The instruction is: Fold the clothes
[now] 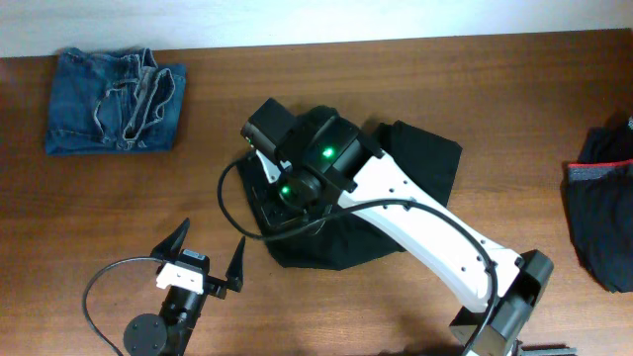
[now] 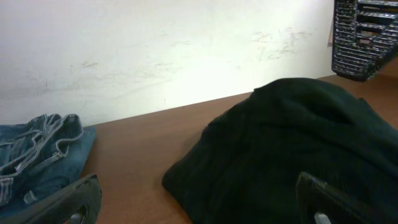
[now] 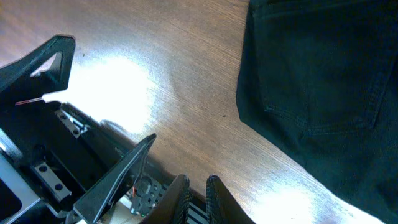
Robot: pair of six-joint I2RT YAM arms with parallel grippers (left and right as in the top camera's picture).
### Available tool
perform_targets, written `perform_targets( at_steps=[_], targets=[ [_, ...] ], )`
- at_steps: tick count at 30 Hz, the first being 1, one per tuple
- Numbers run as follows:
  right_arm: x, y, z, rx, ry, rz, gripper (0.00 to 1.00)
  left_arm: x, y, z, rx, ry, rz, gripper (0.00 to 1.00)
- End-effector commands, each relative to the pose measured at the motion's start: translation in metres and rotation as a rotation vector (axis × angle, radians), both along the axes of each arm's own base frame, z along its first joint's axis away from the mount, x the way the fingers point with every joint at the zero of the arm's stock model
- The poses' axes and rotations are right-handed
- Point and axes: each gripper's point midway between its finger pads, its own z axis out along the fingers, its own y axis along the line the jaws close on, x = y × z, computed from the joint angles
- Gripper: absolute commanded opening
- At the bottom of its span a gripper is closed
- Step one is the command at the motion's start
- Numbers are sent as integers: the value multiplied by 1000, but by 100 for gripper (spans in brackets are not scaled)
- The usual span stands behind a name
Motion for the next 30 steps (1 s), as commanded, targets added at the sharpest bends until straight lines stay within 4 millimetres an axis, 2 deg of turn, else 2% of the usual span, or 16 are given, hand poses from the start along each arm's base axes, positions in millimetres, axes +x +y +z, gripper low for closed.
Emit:
perform_targets(
  at_steps=[1, 4, 5, 7, 8, 10, 12, 15, 18, 19, 20, 27, 30],
  targets=[
    [15, -15, 1, -42, -61, -6, 15, -1, -1, 3, -12, -8, -12, 99],
    [52, -55, -2, -161, -152, -120, 17, -1, -1, 4, -12, -11, -12, 99],
    [68, -73, -2, -205, -189, -171, 22, -1, -2, 4, -12, -10, -12, 99],
    [95, -105, -1, -277, -256, -240, 71, -1, -1, 2, -13, -4, -12, 99],
    [108, -116, 1, -290, -286, -240, 88, -1, -1, 1, -13, 0, -12, 99],
    [126, -126, 1, -281, -323, -189, 99, -1, -1, 0, -13, 7, -12, 99],
    [140, -128, -4, -241, -338, -77, 99, -1, -1, -3, -14, 21, -12, 99],
    [148, -131, -17, -220, -327, 30, 99, -1, -1, -8, -14, 40, -12, 99],
    [165, -140, -42, -239, -301, 65, 99, -1, -1, -12, -15, 58, -12, 99],
    [167, -139, -48, -231, -294, 83, 99, -1, -1, -12, -15, 59, -12, 99],
    [169, -130, -63, -198, -269, 139, 99, -1, -1, -12, -15, 58, -11, 99],
    [162, -108, -127, -143, -111, 222, 99, -1, -1, -12, -15, 58, -11, 99],
    [153, -94, -142, -65, -50, 271, 99, -1, -1, -12, -15, 58, -11, 99]
  ],
)
